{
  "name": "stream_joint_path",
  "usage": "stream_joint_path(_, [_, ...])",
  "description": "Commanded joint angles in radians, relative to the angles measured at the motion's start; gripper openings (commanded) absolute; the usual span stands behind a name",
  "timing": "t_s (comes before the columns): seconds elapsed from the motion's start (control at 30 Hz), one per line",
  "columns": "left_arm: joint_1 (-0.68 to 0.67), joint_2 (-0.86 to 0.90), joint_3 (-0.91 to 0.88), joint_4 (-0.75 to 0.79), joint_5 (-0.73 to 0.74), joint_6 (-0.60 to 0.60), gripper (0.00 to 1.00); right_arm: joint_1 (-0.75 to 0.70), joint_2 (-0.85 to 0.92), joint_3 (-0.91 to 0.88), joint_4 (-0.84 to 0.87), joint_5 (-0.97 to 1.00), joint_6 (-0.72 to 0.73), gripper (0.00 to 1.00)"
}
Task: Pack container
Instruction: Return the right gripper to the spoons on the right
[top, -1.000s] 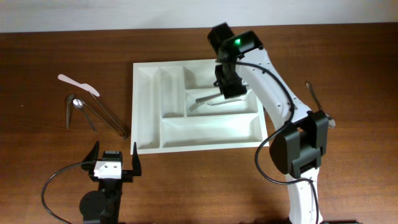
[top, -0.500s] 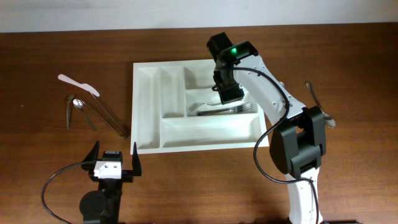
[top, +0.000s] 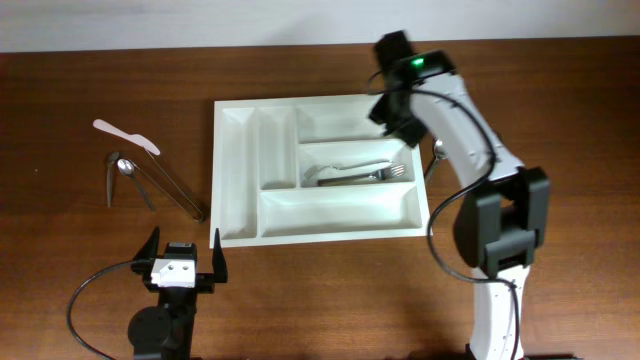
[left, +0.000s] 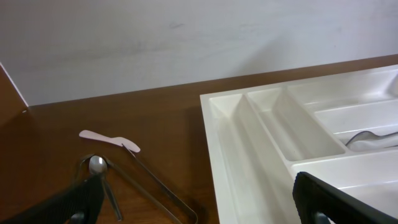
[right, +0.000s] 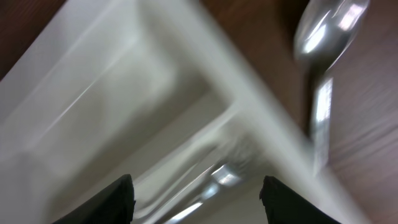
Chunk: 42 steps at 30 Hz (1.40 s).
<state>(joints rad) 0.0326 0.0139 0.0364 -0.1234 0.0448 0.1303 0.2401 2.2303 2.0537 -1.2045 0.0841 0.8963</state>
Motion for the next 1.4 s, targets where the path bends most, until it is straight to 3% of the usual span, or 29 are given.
stream_joint_path(0.0, [-0.005,-0.008,-0.006,0.0,-0.007,-0.013,0.99,-0.099,-0.02,0.028,-0.011,0.021,-0.296,0.66])
stream_joint_path(0.17, [-0.005,-0.008,-0.006,0.0,-0.007,-0.013,0.99,-0.222,-0.016,0.026,0.031,-0.087,-0.502,0.66])
stream_joint_path(0.57, [-0.005,-0.008,-0.006,0.0,-0.007,-0.013,0.99,-0.341,0.051,-0.021,0.124,-0.293,-0.739,0.6])
stream_joint_path(0.83, [-0.005,-0.008,-0.006,0.0,-0.007,-0.013,0.99,-0.347,0.082,-0.107,0.196,-0.343,-0.766,0.58])
stream_joint_path(1.37, [-0.005,-0.008,-0.006,0.0,-0.007,-0.013,0.99,-0.371,0.082,-0.239,0.193,-0.328,-0.652,0.58])
